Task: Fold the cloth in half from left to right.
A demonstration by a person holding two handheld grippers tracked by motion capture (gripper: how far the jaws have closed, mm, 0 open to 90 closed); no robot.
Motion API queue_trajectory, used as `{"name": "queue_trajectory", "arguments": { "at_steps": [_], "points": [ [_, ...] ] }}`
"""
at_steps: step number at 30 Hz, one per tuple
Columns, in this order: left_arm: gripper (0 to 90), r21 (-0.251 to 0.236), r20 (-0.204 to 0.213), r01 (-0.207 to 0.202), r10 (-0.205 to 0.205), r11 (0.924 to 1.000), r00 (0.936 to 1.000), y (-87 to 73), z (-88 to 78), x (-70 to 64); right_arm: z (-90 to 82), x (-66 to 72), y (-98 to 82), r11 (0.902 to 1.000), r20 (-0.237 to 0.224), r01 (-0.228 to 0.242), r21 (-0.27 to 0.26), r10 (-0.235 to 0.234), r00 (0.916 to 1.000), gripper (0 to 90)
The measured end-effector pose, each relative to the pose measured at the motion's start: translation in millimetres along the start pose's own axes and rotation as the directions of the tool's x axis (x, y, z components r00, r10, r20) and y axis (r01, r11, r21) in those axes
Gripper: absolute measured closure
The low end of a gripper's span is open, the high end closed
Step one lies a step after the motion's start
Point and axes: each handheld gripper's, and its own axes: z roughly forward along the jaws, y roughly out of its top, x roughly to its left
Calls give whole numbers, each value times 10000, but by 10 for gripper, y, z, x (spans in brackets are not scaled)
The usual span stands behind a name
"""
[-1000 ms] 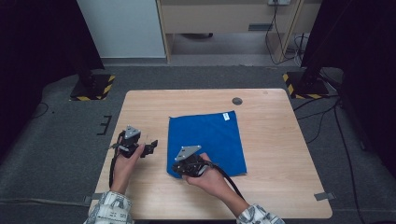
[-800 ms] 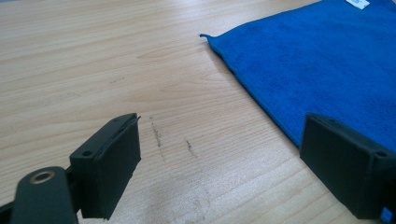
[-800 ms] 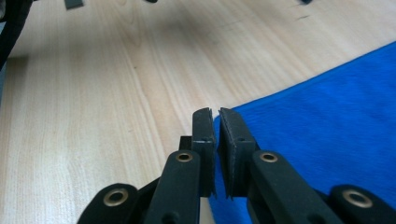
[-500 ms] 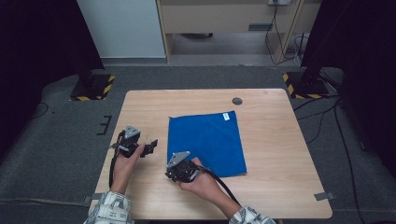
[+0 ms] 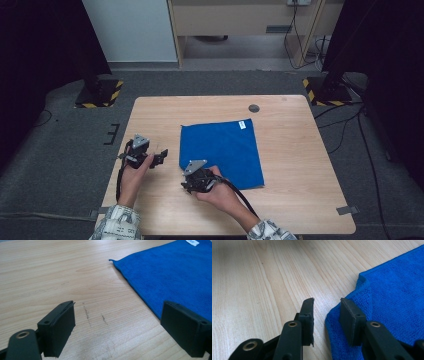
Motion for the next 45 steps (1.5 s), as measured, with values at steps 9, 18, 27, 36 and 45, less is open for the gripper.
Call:
{"name": "queue_trajectory", "arguments": {
  "at_steps": [9,18,27,36,45],
  "points": [
    [118,25,19,-30,30,10000,10000,-2,4,-7,-50,47,20,9998,-102,91,-155,-92,9999,620],
    [119,29,30,-14,14,10000,10000,-3,5,0,73,-14,-24,9997,81,20,226,-22,10000,570],
    [118,35,47,-25,25,10000,10000,-2,15,-12,92,-56,-14,9997,154,-99,244,95,9998,628],
    [119,113,73,-73,72,9999,9999,-6,32,-22,83,-151,-27,9995,172,-262,190,259,9995,872],
    [119,187,90,-155,153,9997,9998,-8,47,-32,35,14,-13,9985,-857,-551,-53,544,9948,874]
  ]
}}
